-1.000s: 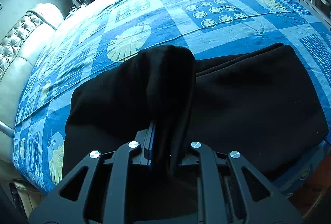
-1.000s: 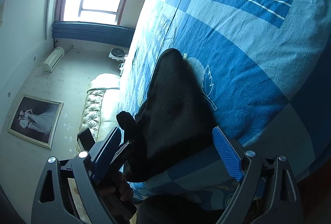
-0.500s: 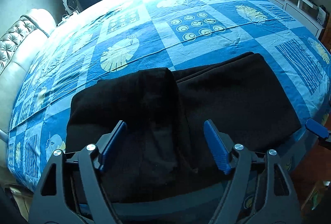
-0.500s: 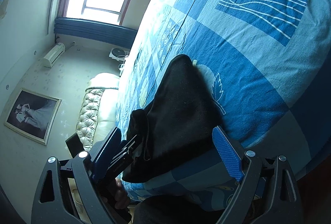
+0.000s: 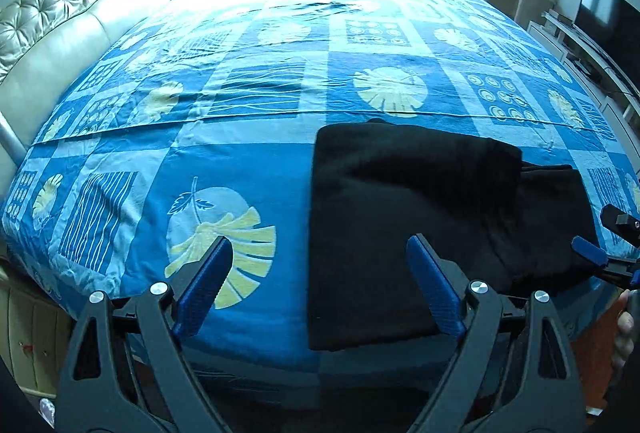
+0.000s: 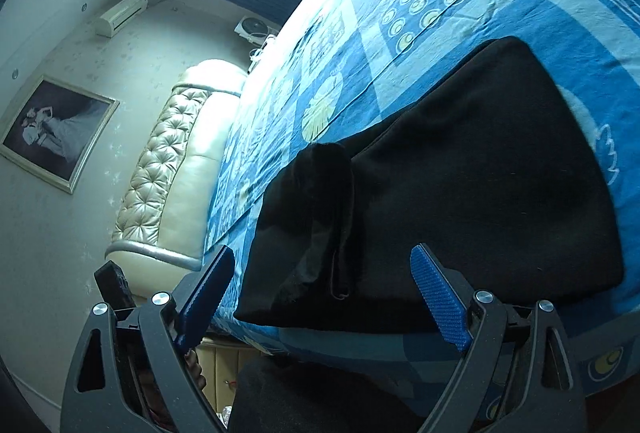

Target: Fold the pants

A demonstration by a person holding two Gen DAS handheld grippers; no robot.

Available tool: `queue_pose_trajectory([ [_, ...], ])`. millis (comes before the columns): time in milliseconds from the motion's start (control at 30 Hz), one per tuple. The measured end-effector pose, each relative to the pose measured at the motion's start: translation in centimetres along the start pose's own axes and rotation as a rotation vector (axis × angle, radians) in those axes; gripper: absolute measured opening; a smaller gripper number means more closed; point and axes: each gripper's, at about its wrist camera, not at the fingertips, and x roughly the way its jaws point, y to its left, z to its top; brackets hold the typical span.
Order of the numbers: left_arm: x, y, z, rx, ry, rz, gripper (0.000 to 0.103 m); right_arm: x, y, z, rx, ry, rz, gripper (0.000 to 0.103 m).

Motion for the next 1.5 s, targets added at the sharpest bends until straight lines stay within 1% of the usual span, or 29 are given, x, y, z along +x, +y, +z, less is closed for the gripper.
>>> queue_pose_trajectory([
  [67,0.6,2.1,-0.5,-0.032,0.022,0.005,0.089,2.7,0.4,0.4,-0.004,0.050,-0.030,0.089],
  [167,1.6,4.4,-1.5,-0.061,0.068,-0.008,0.089,5.1,1.5,0.8,-0.069,0.077,-0.082,0.089],
  [233,2.2,5.3,-2.1,-0.072,0.088,-0.018,0.089,6.1,2.5,0.6,-0.105,0.096,-0.061,0.089],
  [300,2.6,5.9,-2.7,-0.081,0.099,-0.024,0.089,7.6,2.9,0.1,-0.111,0.152,-0.034,0.089],
  [333,2.8,6.1,-2.9,-0.084,0.105,-0.029,0.089,8.3,2.9,-0.1,-0.110,0.177,-0.034,0.089],
  [400,3.2,6.4,-3.3,-0.094,0.113,-0.038,0.089,8.9,2.6,-0.3,-0.126,0.190,-0.052,0.089],
  [500,3.5,6.3,-3.5,-0.079,0.131,-0.056,0.089,9.0,2.4,-0.1,-0.116,0.201,-0.041,0.089],
  [600,3.6,6.3,-3.5,-0.067,0.124,-0.057,0.089,8.9,2.3,0.2,-0.075,0.212,-0.045,0.087],
  [633,3.6,6.3,-3.5,-0.066,0.124,-0.062,0.089,8.8,2.4,0.2,-0.058,0.207,-0.063,0.083],
  [667,3.6,6.3,-3.5,-0.066,0.124,-0.064,0.089,8.7,2.5,0.2,-0.055,0.198,-0.083,0.061],
  [733,3.7,6.4,-3.6,-0.066,0.127,-0.065,0.089,9.3,2.3,-0.2,-0.043,0.220,-0.060,0.016],
  [767,3.8,6.4,-3.7,-0.064,0.129,-0.066,0.089,9.5,2.4,-0.4,-0.054,0.215,-0.065,0.015],
  [833,3.9,6.6,-3.8,-0.059,0.133,-0.061,0.089,9.3,3.3,-0.7,-0.114,0.196,-0.102,0.014],
  [900,3.8,6.8,-3.8,-0.057,0.126,-0.065,0.089,8.2,4.8,-0.6,-0.164,0.165,-0.099,0.013],
  [1033,2.6,6.9,-3.3,-0.067,0.081,-0.115,0.089,3.9,8.4,0.6,-0.263,0.072,-0.064,0.013],
  [1100,2.1,6.5,-2.9,-0.066,0.070,-0.152,0.089,1.3,9.6,1.2,-0.307,0.024,-0.067,0.012],
  [1167,1.6,5.9,-2.5,-0.070,0.062,-0.189,0.089,-1.3,10.0,1.8,-0.329,-0.022,-0.075,0.012],
  [1233,1.5,5.0,-2.2,-0.069,0.061,-0.211,0.089,-3.5,9.4,2.5,-0.331,-0.054,-0.094,0.012],
  [1333,1.8,3.4,-1.8,-0.056,0.066,-0.226,0.089,-5.7,7.0,3.2,-0.295,-0.084,-0.141,0.012],
  [1433,2.3,1.6,-1.6,-0.047,0.079,-0.241,0.089,-6.6,3.4,3.3,-0.241,-0.089,-0.200,0.012],
  [1500,2.7,0.4,-1.6,-0.035,0.086,-0.250,0.089,-7.0,0.4,3.5,-0.189,-0.089,-0.217,0.012],
])
